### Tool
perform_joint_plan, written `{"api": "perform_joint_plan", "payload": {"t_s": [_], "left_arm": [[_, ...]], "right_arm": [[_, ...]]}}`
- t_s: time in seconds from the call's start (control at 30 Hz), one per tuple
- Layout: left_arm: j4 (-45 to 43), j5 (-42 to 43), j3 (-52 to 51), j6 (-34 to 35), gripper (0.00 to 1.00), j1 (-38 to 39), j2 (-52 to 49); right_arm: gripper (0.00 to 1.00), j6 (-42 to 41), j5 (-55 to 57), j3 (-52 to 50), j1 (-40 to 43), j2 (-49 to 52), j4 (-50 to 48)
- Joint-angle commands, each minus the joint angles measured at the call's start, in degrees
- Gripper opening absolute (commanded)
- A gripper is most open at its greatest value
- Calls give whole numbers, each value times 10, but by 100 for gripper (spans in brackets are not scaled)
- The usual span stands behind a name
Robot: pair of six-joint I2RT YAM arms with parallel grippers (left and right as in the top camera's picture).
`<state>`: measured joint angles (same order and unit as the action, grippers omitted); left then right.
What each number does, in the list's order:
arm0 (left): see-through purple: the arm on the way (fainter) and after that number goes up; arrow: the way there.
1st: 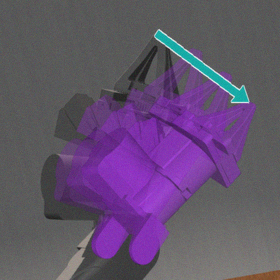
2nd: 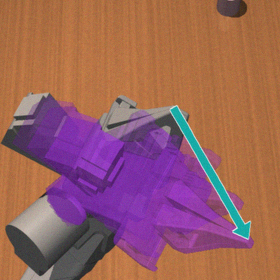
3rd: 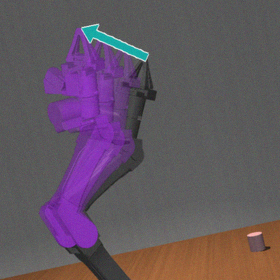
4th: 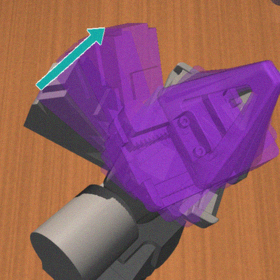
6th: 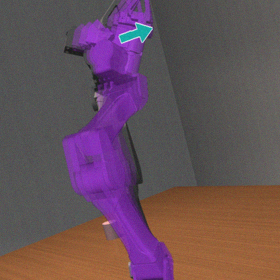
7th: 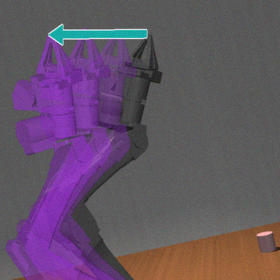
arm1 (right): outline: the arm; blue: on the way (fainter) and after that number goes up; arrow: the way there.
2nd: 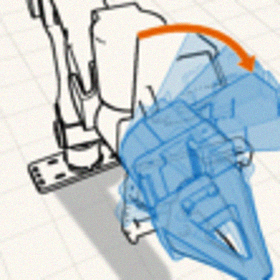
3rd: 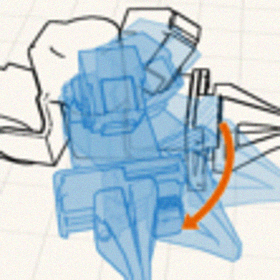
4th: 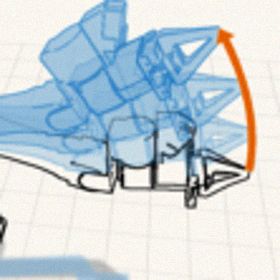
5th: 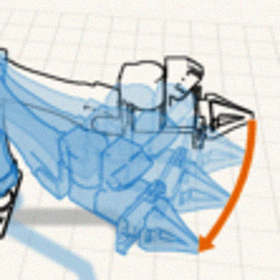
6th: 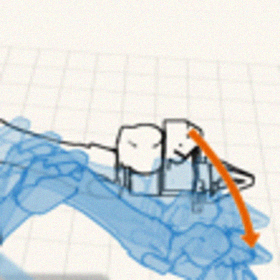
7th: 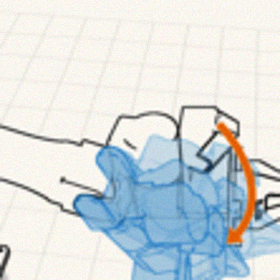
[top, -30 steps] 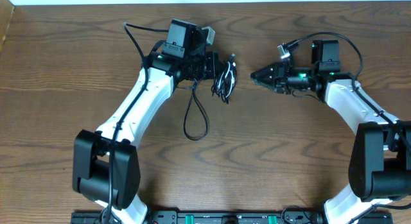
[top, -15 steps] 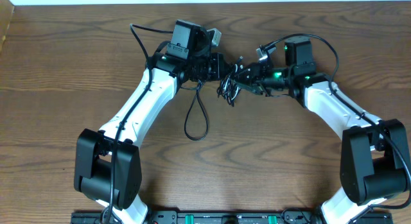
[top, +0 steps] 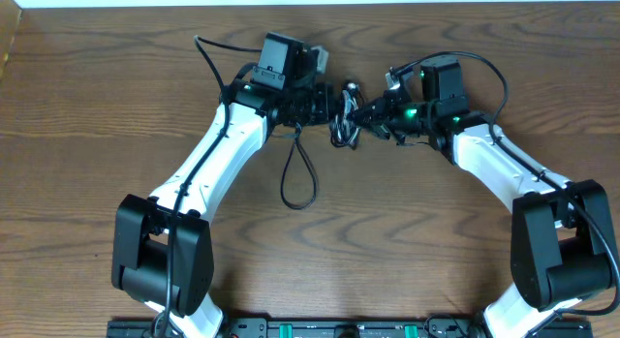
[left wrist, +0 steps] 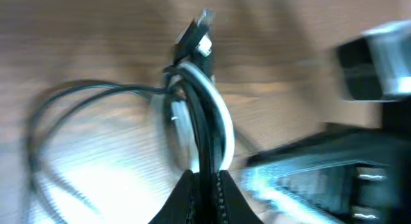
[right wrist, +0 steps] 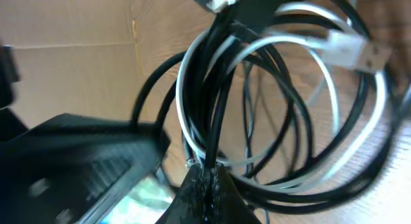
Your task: Untangle cables
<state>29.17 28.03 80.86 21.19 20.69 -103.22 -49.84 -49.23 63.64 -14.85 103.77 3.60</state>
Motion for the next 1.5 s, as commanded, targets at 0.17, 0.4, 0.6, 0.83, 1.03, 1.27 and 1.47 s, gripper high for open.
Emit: {"api": "perform_joint_plan", "payload": {"t_s": [0.17, 0.4, 0.6, 0.83, 1.03, 1.27, 1.47], "left_arm": [[43, -123, -6, -7, 7, -2, 0], [34, -123, -40, -7, 7, -1, -3], [25, -122, -67, -7, 7, -1, -5], [5, -120, -71, -7, 36, -2, -5], [-30, -65, -71, 11, 45, -1, -5], [-31, -61, -79, 43, 47, 0, -14], [-33, 12, -83, 42, 46, 0, -60]], "right_arm": [[1, 99, -36, 2, 31, -47, -38], [1, 184, -60, 2, 34, -96, -82], [1, 250, -59, 2, 40, -106, -25], [1, 360, -45, 2, 39, -106, 99], [1, 423, -29, 2, 39, -106, 173], [1, 433, 8, 2, 39, -106, 201], [1, 433, 88, 1, 39, -106, 236]]}}
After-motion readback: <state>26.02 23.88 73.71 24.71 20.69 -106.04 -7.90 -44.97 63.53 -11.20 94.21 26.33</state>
